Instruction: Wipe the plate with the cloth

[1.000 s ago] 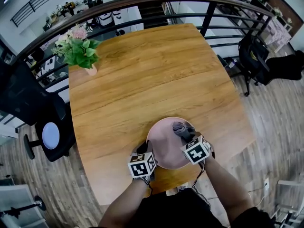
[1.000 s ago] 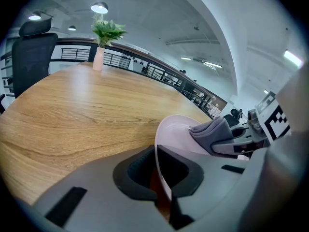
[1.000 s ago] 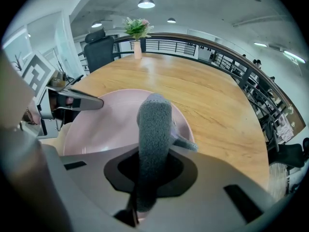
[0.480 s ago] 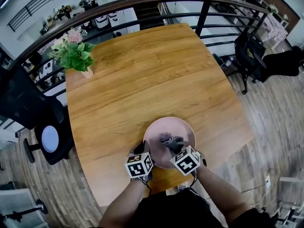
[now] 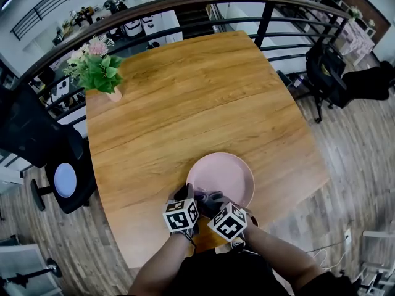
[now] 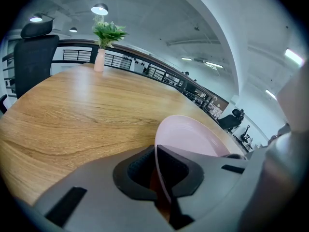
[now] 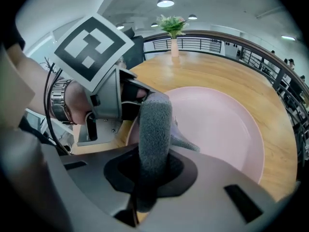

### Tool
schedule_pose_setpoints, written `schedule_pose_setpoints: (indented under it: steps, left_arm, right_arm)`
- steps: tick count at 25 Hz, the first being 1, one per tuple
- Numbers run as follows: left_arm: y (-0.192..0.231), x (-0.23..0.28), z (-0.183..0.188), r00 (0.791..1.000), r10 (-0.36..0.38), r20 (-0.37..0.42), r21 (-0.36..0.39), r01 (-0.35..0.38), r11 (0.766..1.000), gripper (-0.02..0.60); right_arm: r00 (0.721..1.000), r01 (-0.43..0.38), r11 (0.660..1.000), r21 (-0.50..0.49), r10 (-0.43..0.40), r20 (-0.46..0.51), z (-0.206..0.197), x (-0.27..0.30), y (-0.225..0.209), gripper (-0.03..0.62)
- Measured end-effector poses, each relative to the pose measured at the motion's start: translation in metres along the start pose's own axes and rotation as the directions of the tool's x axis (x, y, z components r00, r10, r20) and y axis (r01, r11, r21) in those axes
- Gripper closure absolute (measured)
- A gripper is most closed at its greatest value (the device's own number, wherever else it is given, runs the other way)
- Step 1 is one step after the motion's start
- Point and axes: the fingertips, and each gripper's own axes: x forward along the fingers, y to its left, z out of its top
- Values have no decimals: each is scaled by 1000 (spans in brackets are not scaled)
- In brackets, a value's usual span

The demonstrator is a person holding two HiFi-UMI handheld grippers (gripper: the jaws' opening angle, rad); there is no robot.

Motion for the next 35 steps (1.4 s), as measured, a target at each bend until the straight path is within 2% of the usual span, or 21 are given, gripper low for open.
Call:
schedule_pose_setpoints:
  steps: [4,9,13,21,35]
  left_arm:
    - [-1,0,0,1000,6,3,-1,-6,1000,552]
    - [-1,0,0,1000,0,3,-4,0,1000,552]
    - [-1,0,0,1000,2,1,-4,-2,1000,552]
    - [-1,1,-1,1000,3,4,-1,-3,1000,552]
    - [0,1,0,1000,-6,1,-5,6,1000,552]
  right_arm:
    - [1000,-18,999,-30,18,-14,-4,5,8,542]
    - [1000,-10,1000,-26,9,-20,-9,4,-3,542]
    - [999,28,1000,-10,-28,-24,-13,-2,-26,542]
    - [994,107,991,84,-106,-19,-24,-14,-83,542]
    - [976,217,963,157,-215,-28,-23,-25,-142,542]
